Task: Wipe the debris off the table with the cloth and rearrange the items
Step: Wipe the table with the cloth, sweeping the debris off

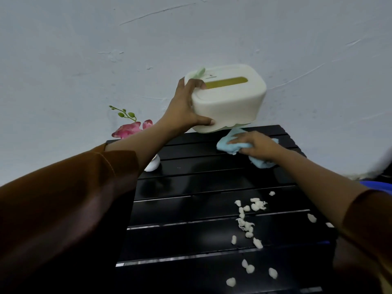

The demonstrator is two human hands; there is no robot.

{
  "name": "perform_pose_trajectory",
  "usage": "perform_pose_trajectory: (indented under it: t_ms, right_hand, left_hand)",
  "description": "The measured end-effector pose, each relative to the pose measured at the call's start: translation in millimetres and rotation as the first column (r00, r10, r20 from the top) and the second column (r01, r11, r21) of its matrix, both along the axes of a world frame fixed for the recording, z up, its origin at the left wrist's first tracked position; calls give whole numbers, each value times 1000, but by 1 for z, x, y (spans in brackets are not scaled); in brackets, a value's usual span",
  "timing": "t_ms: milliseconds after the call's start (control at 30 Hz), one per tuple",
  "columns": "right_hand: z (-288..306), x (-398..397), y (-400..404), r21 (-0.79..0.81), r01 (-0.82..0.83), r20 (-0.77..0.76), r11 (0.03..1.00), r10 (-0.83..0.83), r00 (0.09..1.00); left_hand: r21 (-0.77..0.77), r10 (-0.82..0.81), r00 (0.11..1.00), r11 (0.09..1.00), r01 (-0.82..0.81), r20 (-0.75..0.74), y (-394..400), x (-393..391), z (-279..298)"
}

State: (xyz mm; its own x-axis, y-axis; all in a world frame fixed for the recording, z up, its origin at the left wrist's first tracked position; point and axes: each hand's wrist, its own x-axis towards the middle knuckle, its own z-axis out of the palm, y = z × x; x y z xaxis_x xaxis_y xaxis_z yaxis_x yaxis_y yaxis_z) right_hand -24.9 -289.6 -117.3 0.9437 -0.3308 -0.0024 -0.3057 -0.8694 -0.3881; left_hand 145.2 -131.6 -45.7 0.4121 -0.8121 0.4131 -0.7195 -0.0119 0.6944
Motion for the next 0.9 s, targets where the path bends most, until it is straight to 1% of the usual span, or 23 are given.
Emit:
perform_pose_trajectory:
  t_ms: [67, 100, 167, 233, 300, 333, 400, 433, 467, 533, 600, 667, 733, 800, 867, 900]
  right_hand:
    - [-5, -16, 8, 30, -137, 13, 990, 137, 991]
    - [-8, -27, 13, 48, -180, 14, 983, 179, 984]
    - [-8, -48, 26, 95, -224, 9, 970, 224, 975]
    - [0, -69, 32, 148, -232, -1, 961, 235, 972]
    - [11, -88, 30, 229, -187, -26, 955, 198, 980]
    - [16, -96, 26, 278, -140, 13, 950, 142, 990]
    - [22, -106, 12, 335, -2, 152, 942, -51, 987]
    - [22, -108, 5, 315, 79, 196, 946, -147, 970]
    - [21, -108, 1, 268, 153, 204, 951, -211, 956]
    - [13, -104, -3, 168, 230, 128, 959, -252, 959]
    - [2, -99, 0, 84, 197, 30, 977, -200, 979]
    - [-5, -97, 5, 39, 121, 8, 992, -121, 993]
    - [-4, -100, 12, 64, 72, -11, 995, -72, 997]
    - [1, -108, 18, 122, 37, -55, 992, -30, 998]
    - [6, -113, 23, 152, 45, -73, 987, -34, 997]
    - [7, -114, 25, 162, 62, -40, 985, -56, 998]
  left_hand:
    - [5, 11, 1000, 1000, -11, -2, -1, -4, -4]
    - [7, 14, 1000, 1000, -14, -7, -1, -7, -6]
    - [9, 14, 1000, 1000, -14, -17, 0, -14, -8]
    - [23, 13, 1000, 1000, -13, -27, 2, -20, -11]
    - [40, 18, 999, 999, -16, -36, 5, -25, -15]
    - [50, 19, 999, 999, -17, -40, 7, -27, -17]
    - [68, 23, 999, 997, -20, -48, 10, -29, -24]
    - [77, 31, 998, 997, -27, -53, 11, -30, -28]
    - [84, 42, 998, 996, -37, -55, 12, -31, -32]
    - [104, 60, 996, 993, -53, -69, 13, -32, -42]
    - [123, 64, 994, 991, -53, -87, 14, -32, -51]
    - [136, 63, 993, 990, -49, -100, 16, -33, -60]
    - [150, 58, 991, 988, -40, -117, 18, -34, -66]
    - [168, 40, 988, 986, -14, -150, 22, -35, -70]
    - [177, 20, 982, 984, 14, -189, 25, -35, -74]
    - [180, 18, 978, 983, 20, -207, 27, -35, -75]
